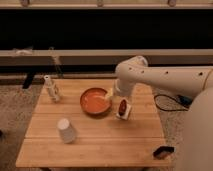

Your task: Place the ceramic cup over the eraser

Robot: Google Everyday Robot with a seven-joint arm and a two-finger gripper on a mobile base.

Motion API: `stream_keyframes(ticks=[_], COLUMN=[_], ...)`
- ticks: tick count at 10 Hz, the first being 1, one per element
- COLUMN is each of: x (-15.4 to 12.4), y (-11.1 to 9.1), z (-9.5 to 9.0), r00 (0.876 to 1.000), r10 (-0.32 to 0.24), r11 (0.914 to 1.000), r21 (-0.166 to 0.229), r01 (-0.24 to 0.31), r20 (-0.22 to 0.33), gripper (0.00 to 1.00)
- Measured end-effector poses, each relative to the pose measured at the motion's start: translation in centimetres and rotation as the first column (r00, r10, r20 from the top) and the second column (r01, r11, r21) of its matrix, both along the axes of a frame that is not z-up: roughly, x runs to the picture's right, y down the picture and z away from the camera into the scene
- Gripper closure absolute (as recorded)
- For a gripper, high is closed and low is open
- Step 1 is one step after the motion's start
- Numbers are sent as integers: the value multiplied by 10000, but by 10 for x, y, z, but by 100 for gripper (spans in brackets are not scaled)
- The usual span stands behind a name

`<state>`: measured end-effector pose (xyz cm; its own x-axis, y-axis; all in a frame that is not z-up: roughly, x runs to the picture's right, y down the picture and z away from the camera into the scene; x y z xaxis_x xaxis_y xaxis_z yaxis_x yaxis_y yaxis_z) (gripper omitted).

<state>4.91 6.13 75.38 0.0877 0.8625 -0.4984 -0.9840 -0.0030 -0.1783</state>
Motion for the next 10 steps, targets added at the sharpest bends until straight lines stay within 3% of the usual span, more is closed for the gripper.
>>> stream_keyframes(ticks=[1,3,6,8,10], x=[-29,-71,-146,-173,-186], y=[4,16,35,52,68], z=[-21,-40,-48,-53,-60], r00=[9977,9861,9399,9068,8809], r10=[-479,-1276,-2801,-3496,-3909], r11=[9988,9917,9600,9367,9194], r21=[125,297,589,673,681], r01=[474,1251,2738,3437,3874], r20=[475,1067,1954,2354,2669], gripper=[20,20,20,20,20])
